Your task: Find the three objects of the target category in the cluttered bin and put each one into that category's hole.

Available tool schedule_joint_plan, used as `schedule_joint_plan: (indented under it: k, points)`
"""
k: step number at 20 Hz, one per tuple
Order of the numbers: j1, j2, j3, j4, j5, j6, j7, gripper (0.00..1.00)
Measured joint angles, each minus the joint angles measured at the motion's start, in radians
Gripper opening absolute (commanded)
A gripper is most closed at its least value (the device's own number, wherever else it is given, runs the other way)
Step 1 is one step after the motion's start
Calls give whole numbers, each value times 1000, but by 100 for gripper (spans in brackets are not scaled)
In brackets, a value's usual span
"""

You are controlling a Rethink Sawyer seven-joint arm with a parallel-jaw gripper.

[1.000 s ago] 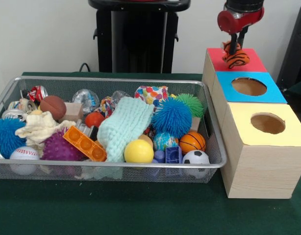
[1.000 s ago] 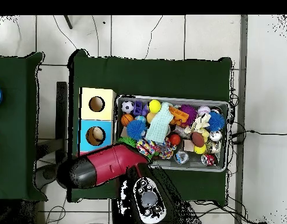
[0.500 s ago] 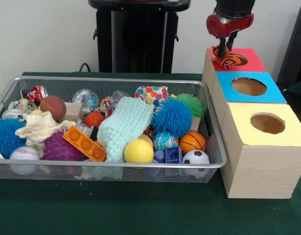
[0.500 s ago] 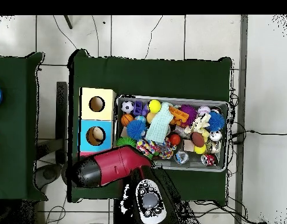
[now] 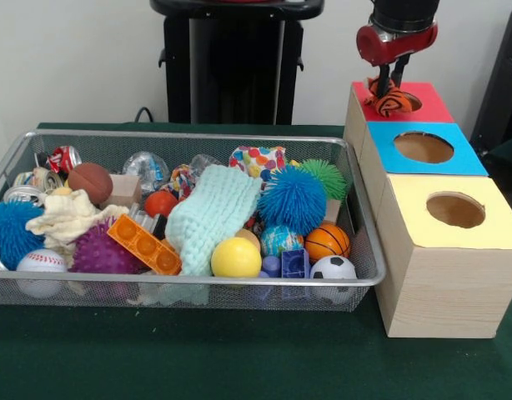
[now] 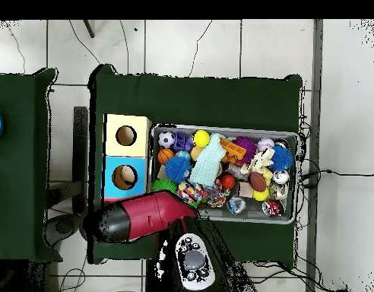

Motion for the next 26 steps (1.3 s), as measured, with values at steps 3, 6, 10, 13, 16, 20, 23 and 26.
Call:
schedule_joint_plan:
  k: [3,6,10,13,16,20,23,26]
  points:
    - [0,8,0,0,26,0,0,0]
    - [1,23,0,0,60,0,0,0]
    - [6,46,0,0,87,0,0,0]
    - [10,62,0,0,103,0,0,0]
    - [12,69,0,-1,111,-2,0,0]
    - [18,85,0,-1,127,-14,0,0]
    - [23,94,0,0,133,-24,0,0]
    - [27,103,0,-1,134,-33,0,0]
